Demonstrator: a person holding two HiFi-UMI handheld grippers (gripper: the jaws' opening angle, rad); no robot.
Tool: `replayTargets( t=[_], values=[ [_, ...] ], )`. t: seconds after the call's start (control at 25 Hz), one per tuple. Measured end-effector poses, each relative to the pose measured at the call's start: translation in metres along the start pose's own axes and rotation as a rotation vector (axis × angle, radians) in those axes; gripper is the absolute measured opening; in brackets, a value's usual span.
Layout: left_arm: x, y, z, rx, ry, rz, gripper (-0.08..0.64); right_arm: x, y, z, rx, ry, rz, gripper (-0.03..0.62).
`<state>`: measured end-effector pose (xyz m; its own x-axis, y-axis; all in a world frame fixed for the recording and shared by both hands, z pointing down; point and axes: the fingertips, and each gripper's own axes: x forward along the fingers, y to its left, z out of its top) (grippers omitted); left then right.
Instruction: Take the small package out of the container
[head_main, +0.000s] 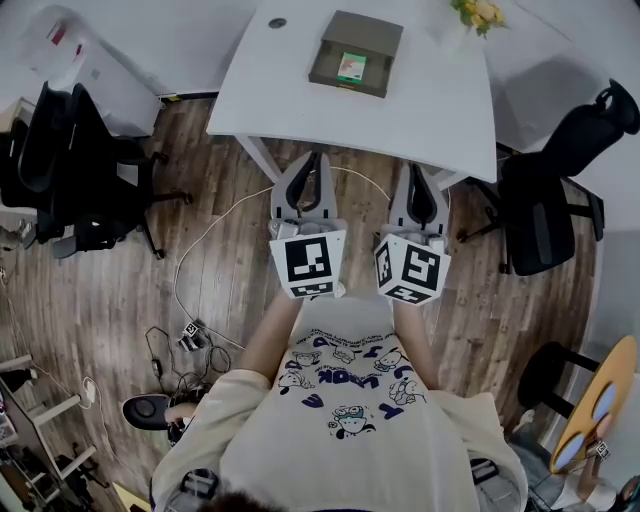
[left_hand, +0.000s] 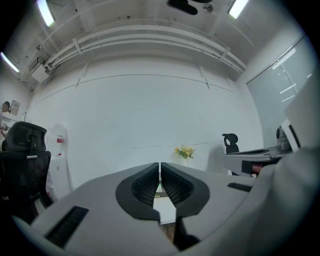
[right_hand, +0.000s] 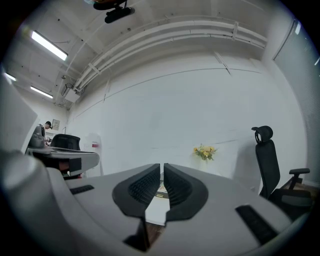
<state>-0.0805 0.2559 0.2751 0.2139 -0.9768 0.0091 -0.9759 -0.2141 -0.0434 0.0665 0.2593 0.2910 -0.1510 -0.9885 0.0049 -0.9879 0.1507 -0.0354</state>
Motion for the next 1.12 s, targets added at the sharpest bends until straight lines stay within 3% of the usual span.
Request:
replayTargets(
  t=[0.44,1.12],
  values=[
    [0.056,0.015,-0.009,-0.016,0.019,-0.003,0.025,0.053,-0.009,-0.006,0.001,0.016,-0.017,0.040],
    [0.188,0.035,-0.016,-0.030,0.056,-0.061,0.025,0.176,-0.032,-0.005,-0.004,0.040,-0.056,0.040]
  ],
)
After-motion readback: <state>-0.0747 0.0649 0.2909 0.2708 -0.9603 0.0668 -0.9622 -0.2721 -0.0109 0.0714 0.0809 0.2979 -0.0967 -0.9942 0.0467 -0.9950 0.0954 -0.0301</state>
